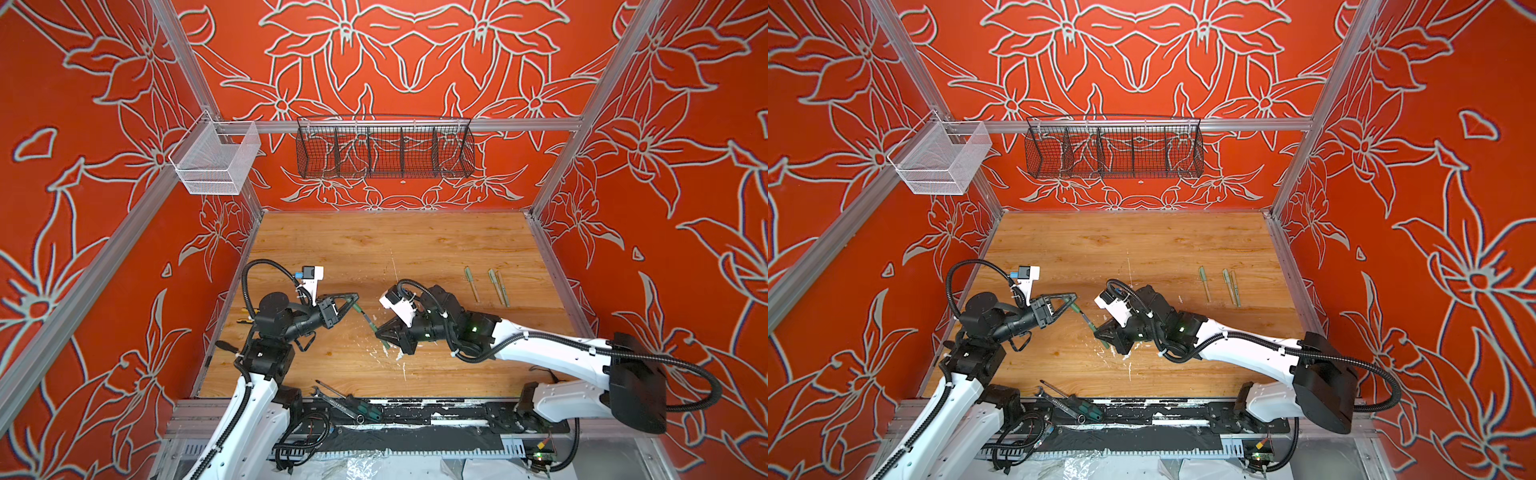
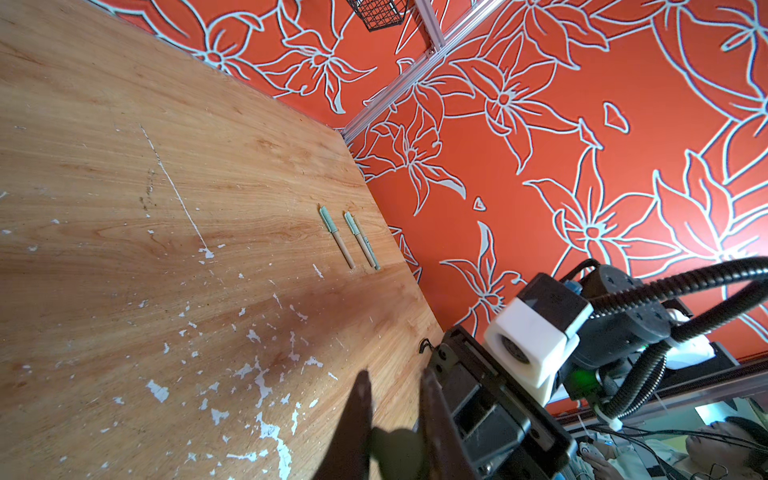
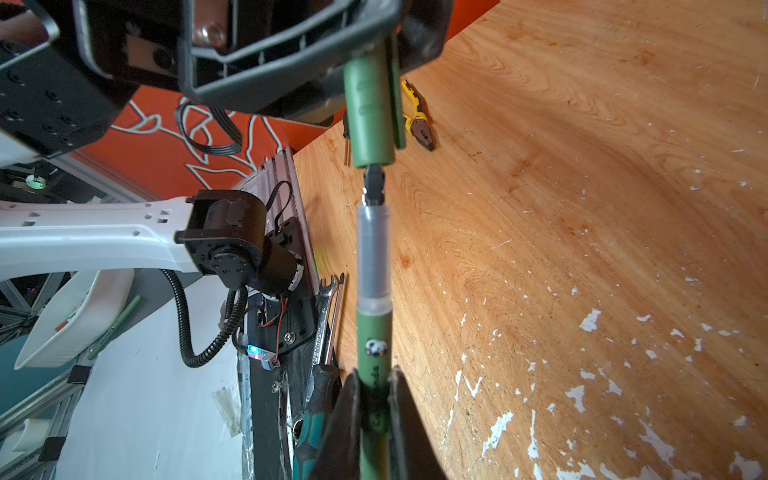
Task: Insert the pens into the pen caps
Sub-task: 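Push the green pen with the right gripper up into the dark green cap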
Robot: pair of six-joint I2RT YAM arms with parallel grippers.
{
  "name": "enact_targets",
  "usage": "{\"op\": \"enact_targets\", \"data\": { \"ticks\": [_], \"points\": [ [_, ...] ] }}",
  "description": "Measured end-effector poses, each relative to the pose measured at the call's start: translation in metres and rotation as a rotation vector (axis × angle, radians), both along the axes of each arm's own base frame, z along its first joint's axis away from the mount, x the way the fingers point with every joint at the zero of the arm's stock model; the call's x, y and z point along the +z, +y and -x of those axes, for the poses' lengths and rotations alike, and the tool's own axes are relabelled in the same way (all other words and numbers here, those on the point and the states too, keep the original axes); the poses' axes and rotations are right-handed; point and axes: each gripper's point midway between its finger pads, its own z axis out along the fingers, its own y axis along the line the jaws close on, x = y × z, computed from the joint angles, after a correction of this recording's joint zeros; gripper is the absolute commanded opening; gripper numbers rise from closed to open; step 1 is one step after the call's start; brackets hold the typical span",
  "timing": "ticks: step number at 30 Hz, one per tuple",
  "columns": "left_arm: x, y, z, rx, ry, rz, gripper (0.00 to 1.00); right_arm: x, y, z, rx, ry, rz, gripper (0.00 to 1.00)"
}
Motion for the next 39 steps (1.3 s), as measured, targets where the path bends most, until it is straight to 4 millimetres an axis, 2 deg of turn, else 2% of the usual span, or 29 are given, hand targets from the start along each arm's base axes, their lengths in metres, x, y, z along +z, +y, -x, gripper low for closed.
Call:
{"op": "enact_targets", "data": {
  "ticks": [39],
  "points": [
    [0.003, -0.010, -0.002, -0.077, 0.021, 0.045, 0.00, 0.007, -0.001, -0.012, -0.048, -0.038, 0.003, 0.00]
  ]
}}
